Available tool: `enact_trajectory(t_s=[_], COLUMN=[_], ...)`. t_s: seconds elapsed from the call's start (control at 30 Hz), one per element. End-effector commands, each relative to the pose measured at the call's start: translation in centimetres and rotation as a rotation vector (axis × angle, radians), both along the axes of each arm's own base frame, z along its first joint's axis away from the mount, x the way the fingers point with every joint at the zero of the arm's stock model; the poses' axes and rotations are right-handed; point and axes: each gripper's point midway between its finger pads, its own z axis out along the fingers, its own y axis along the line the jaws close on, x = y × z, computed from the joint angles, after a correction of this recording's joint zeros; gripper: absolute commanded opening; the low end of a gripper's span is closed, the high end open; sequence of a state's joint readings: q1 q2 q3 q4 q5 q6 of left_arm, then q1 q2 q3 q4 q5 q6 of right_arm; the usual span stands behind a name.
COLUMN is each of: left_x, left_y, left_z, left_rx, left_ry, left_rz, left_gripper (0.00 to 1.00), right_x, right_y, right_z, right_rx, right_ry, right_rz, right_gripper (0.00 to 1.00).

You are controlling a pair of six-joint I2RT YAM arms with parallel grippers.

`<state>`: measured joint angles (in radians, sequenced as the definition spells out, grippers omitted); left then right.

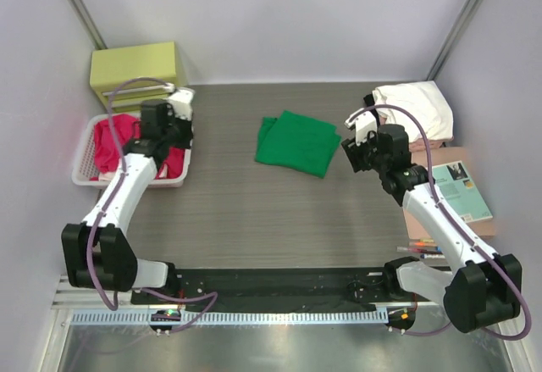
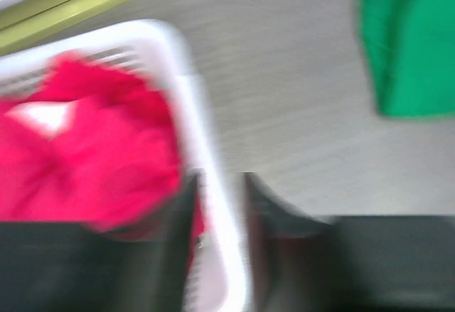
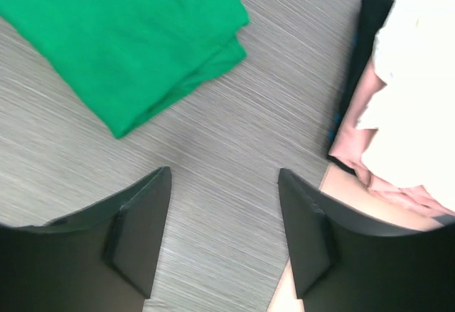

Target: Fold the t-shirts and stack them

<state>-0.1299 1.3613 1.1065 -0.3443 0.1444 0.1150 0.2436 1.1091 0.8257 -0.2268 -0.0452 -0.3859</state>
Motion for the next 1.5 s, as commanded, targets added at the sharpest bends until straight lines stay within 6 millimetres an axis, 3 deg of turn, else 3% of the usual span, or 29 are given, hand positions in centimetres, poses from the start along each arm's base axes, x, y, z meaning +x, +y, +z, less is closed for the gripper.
enact_trajectory(t_s=[0.0, 0.07, 0.1, 0.13, 0.2, 0.23, 0.37, 0.4, 0.43, 0.47, 0.6, 0.63, 0.7, 0.73, 0.87, 0.9, 0.93, 0.97, 1.0, 1.03, 1.07, 1.17, 1.2, 1.27, 1.3, 1.37, 1.4, 1.43, 1.47], left_x=[0.6, -0.7, -1.5, -3.0, -5.2, -6.6, -9.4, -10.0, -10.4, -11.0, -12.4, -13.0, -14.3, -15.0, -17.6, -18.3, -19.0, -19.4, -20.0, -20.5, -20.9, -21.6, -21.5, -21.2, -21.2, -21.1, -21.2, -21.3, -21.4], left_y=[6.2, 7.7, 8.5, 9.0, 10.4, 10.9, 12.0, 12.2, 12.2, 12.2, 12.7, 12.5, 12.1, 12.1, 12.3, 12.9, 13.4, 13.7, 13.7, 14.1, 14.3, 14.2, 14.2, 14.0, 14.0, 14.1, 14.1, 14.1, 14.2], left_z=[4.3, 7.0, 7.5, 10.1, 13.0, 15.9, 18.2, 17.9, 18.1, 18.2, 16.9, 16.1, 16.1, 15.5, 15.0, 14.9, 14.8, 14.6, 14.7, 14.7, 14.6, 15.1, 15.0, 14.8, 14.8, 14.5, 14.4, 14.4, 14.4], left_rx=[-0.085, -0.074, -0.059, -0.044, -0.013, 0.012, 0.026, 0.029, 0.033, 0.035, 0.040, 0.035, 0.016, 0.015, 0.062, 0.087, 0.108, 0.123, 0.127, 0.132, 0.136, 0.120, 0.105, 0.093, 0.087, 0.084, 0.083, 0.086, 0.087], left_ry=[-0.151, -0.242, -0.273, -0.356, -0.454, -0.508, -0.530, -0.513, -0.517, -0.526, -0.500, -0.464, -0.468, -0.449, -0.442, -0.449, -0.453, -0.451, -0.462, -0.466, -0.467, -0.484, -0.482, -0.479, -0.480, -0.469, -0.464, -0.467, -0.465], left_rz=[0.187, 0.219, 0.239, 0.251, 0.314, 0.334, 0.398, 0.401, 0.398, 0.403, 0.450, 0.452, 0.455, 0.460, 0.469, 0.503, 0.533, 0.544, 0.553, 0.581, 0.595, 0.607, 0.610, 0.597, 0.604, 0.605, 0.607, 0.607, 0.612], left_gripper=[0.60, 0.75, 0.76, 0.77, 0.79, 0.79, 0.79, 0.75, 0.47, 0.03, 0.00, 0.00, 0.00, 0.00, 0.00, 0.09, 0.32, 0.61, 0.81, 0.87, 0.99, 1.00, 1.00, 1.00, 1.00, 1.00, 1.00, 1.00, 1.00], right_x=[0.4, 0.4, 0.3, 0.2, 0.0, 0.0, -0.1, -0.1, -0.1, -0.1, 0.1, 0.5, 1.4, 1.9, 4.6, 5.0, 5.3, 6.1, 6.0, 6.2, 6.9, 7.0, 7.5, 8.7, 9.5, 10.9, 11.3, 11.7, 12.5], right_y=[-1.0, -1.0, -0.8, -0.8, -0.8, -0.9, -1.1, -1.0, -1.0, -0.8, 0.9, 1.7, 2.6, 3.1, 5.2, 6.1, 6.8, 7.5, 9.0, 9.7, 9.9, 13.4, 14.2, 15.3, 15.6, 16.4, 16.9, 17.2, 17.6], right_z=[0.6, 0.9, 1.3, 1.5, 2.3, 2.3, 1.8, 1.6, 1.5, 1.6, 2.4, 1.1, 1.0, -0.6, -0.5, -0.4, -0.2, 0.8, 1.4, 1.9, 2.4, 2.9, 0.8, 0.4, -2.0, -2.7, -4.8, -5.6, -5.3], right_rx=[-0.004, 0.010, 0.032, 0.040, 0.049, 0.048, 0.042, 0.044, 0.052, 0.061, 0.149, 0.163, 0.190, 0.186, 0.185, 0.182, 0.179, 0.182, 0.175, 0.157, 0.115, 0.074, 0.051, 0.046, 0.030, 0.039, 0.033, 0.050, 0.059], right_ry=[-0.035, -0.041, -0.048, -0.054, -0.080, -0.096, -0.106, -0.099, -0.090, -0.089, -0.057, 0.012, 0.071, 0.129, 0.159, 0.171, 0.178, 0.164, 0.147, 0.125, 0.090, 0.078, 0.132, 0.142, 0.190, 0.201, 0.241, 0.261, 0.252], right_rz=[-0.032, -0.033, -0.031, -0.025, -0.021, -0.024, -0.023, -0.020, -0.022, -0.023, 0.019, 0.047, 0.054, 0.068, 0.078, 0.096, 0.111, 0.118, 0.150, 0.158, 0.146, 0.215, 0.235, 0.246, 0.243, 0.234, 0.234, 0.215, 0.211], right_gripper=[0.73, 0.77, 0.77, 0.77, 0.75, 0.75, 0.76, 0.71, 0.14, 0.01, 0.01, 0.01, 0.01, 0.01, 0.01, 0.07, 0.26, 0.49, 0.79, 0.93, 0.99, 1.00, 1.00, 1.00, 1.00, 1.00, 1.00, 1.00, 1.00])
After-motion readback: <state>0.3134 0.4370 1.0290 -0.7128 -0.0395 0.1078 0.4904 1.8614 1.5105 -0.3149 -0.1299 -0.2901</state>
